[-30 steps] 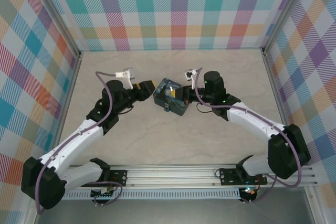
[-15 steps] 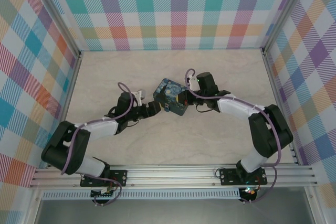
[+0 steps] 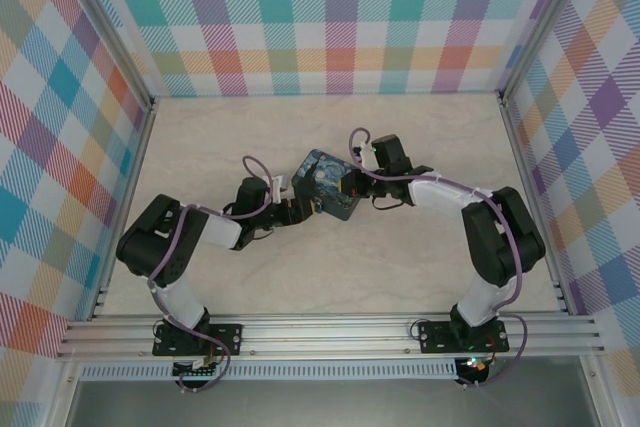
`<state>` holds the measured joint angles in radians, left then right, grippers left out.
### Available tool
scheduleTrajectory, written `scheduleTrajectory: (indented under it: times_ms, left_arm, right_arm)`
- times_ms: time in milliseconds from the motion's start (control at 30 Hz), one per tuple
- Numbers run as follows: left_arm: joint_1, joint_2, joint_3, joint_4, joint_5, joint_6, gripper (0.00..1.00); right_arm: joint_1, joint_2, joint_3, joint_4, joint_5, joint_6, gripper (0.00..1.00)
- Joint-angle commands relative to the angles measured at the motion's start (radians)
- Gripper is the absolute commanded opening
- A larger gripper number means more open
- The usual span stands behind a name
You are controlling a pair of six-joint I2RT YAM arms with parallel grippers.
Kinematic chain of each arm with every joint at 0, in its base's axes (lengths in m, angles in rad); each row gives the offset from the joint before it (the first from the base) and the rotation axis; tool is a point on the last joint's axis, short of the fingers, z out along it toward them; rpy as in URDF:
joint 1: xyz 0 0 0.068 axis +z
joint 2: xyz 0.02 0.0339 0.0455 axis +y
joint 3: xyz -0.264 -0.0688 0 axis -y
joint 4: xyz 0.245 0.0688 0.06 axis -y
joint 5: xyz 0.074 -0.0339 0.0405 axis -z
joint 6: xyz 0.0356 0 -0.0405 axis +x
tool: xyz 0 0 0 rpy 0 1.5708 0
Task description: Unlock the padlock with the key
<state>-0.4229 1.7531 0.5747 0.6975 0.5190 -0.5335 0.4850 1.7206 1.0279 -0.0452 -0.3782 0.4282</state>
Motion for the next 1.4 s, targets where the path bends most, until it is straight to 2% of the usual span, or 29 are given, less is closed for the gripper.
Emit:
scheduleTrajectory:
  times_ms: [0,433,700,867,1000,1100,1367]
  left_arm:
    - [-0.004,0.039,0.036,0.1,0.033,0.016,0.57]
    - [-0.021,0.147,0.103,0.127,0.057,0.086,0.56]
    - [-0.04,0.208,0.166,0.106,0.156,0.1,0.48]
    - [-0.049,0.228,0.166,0.101,0.152,0.109,0.46]
    - [-0.07,0.227,0.162,0.04,0.109,0.171,0.46]
    - [-0.094,0.214,0.149,-0.015,0.032,0.23,0.51]
    - [-0.149,0.188,0.109,-0.02,-0.164,0.294,0.57]
  right_arm:
    - [-0.004,0.012,0.026,-0.053,0.024,-0.027,0.02]
    - [-0.003,0.008,0.017,-0.133,0.035,-0.029,0.02]
    - [0.001,0.006,0.02,-0.13,0.043,-0.02,0.02]
    - [0.004,0.009,0.024,-0.13,0.073,-0.006,0.02]
    - [0.006,0.02,0.023,-0.128,0.091,0.009,0.02]
    - [0.006,0.027,0.017,-0.119,0.093,0.012,0.03]
    - [0.008,0.037,0.014,-0.101,0.087,0.008,0.02]
